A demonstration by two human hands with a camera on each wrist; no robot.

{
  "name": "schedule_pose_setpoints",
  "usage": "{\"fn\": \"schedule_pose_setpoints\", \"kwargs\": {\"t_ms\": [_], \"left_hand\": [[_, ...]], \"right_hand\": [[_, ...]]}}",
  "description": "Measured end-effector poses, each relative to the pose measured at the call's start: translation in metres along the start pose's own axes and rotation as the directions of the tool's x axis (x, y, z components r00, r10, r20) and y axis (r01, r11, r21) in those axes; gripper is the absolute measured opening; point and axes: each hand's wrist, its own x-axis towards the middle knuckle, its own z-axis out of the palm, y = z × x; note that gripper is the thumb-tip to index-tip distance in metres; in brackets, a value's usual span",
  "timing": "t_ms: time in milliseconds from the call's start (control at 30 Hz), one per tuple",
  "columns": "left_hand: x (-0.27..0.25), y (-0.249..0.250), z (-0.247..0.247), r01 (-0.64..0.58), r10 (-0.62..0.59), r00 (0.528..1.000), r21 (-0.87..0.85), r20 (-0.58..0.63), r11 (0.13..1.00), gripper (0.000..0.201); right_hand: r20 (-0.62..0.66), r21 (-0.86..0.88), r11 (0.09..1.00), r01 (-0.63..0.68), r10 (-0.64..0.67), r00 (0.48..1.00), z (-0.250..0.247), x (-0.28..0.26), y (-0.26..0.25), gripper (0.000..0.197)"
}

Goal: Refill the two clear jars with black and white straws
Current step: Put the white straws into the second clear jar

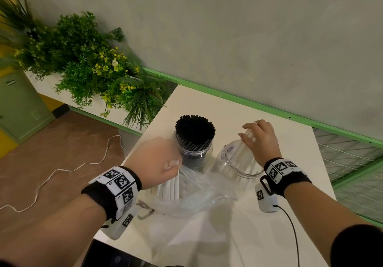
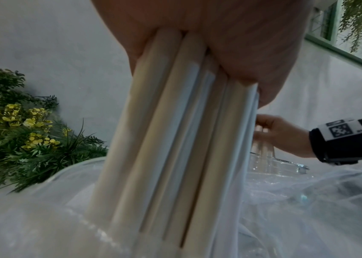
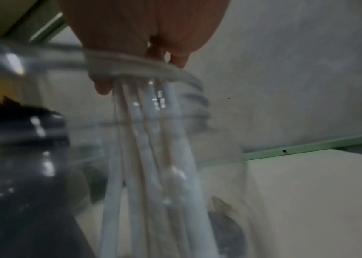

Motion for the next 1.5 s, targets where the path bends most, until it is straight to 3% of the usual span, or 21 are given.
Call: {"fn": "schedule_pose_setpoints", "kwargs": {"t_ms": [100, 467, 700, 867, 1033, 1167, 1233, 1300, 1400, 1433, 1500], "left_hand": [[0.000, 0.001, 0.000, -0.002, 0.002, 1.000, 0.001, -0.001, 1.000, 0.026], [0.000, -0.001, 0.000, 0.003, -0.003, 1.000, -0.009, 0.000, 1.000, 0.024], [-0.001, 0.000, 0.000, 0.012, -0.012, 1.000, -0.012, 0.009, 1.000, 0.025], [-0.003, -0.001, -0.001, 0.003, -0.003, 1.000, -0.021, 0.012, 1.000, 0.029], [-0.006, 0.000, -0.002, 0.002, -0.002, 1.000, -0.047, 0.013, 0.999, 0.031], [-0.005, -0.001, -0.002, -0.008, 0.009, 1.000, -0.062, 0.006, 0.998, 0.029], [-0.004, -0.001, -0.002, -0.010, 0.011, 1.000, -0.069, 0.011, 0.998, 0.030], [-0.002, -0.001, -0.003, -0.018, 0.020, 1.000, -0.066, 0.022, 0.998, 0.035], [-0.002, -0.001, -0.004, -0.039, 0.042, 0.999, -0.075, 0.032, 0.996, 0.040], [-0.003, 0.000, -0.005, -0.041, 0.044, 0.998, -0.080, 0.038, 0.996, 0.040], [-0.004, 0.000, -0.007, -0.023, 0.031, 0.997, -0.097, 0.073, 0.995, 0.049]], "right_hand": [[0.087, 0.015, 0.999, -0.047, 0.045, 0.995, 0.001, -0.007, 0.006, 0.027], [-0.031, 0.106, 0.985, -0.138, 0.142, 0.989, 0.003, -0.011, -0.004, 0.030], [0.112, 0.108, 0.985, -0.132, 0.120, 0.986, 0.001, -0.016, -0.004, 0.044], [0.221, 0.036, 0.980, -0.196, 0.183, 0.958, -0.006, -0.021, -0.006, 0.059], [0.296, -0.070, 0.962, -0.263, 0.272, 0.916, -0.035, -0.021, -0.037, 0.076], [0.253, 0.074, 0.984, -0.164, 0.140, 0.957, -0.071, -0.014, -0.099, 0.073], [0.288, 0.294, 0.937, -0.188, 0.101, 0.952, -0.078, -0.020, -0.139, 0.069], [0.418, 0.486, 0.813, -0.320, 0.105, 0.903, -0.064, -0.034, -0.174, 0.072], [0.657, 0.540, 0.611, -0.579, 0.124, 0.744, -0.017, -0.056, -0.197, 0.086], [0.681, 0.536, 0.585, -0.609, 0.127, 0.721, 0.000, -0.061, -0.198, 0.090], [0.673, 0.567, 0.554, -0.610, 0.115, 0.731, 0.023, -0.065, -0.197, 0.092]]}}
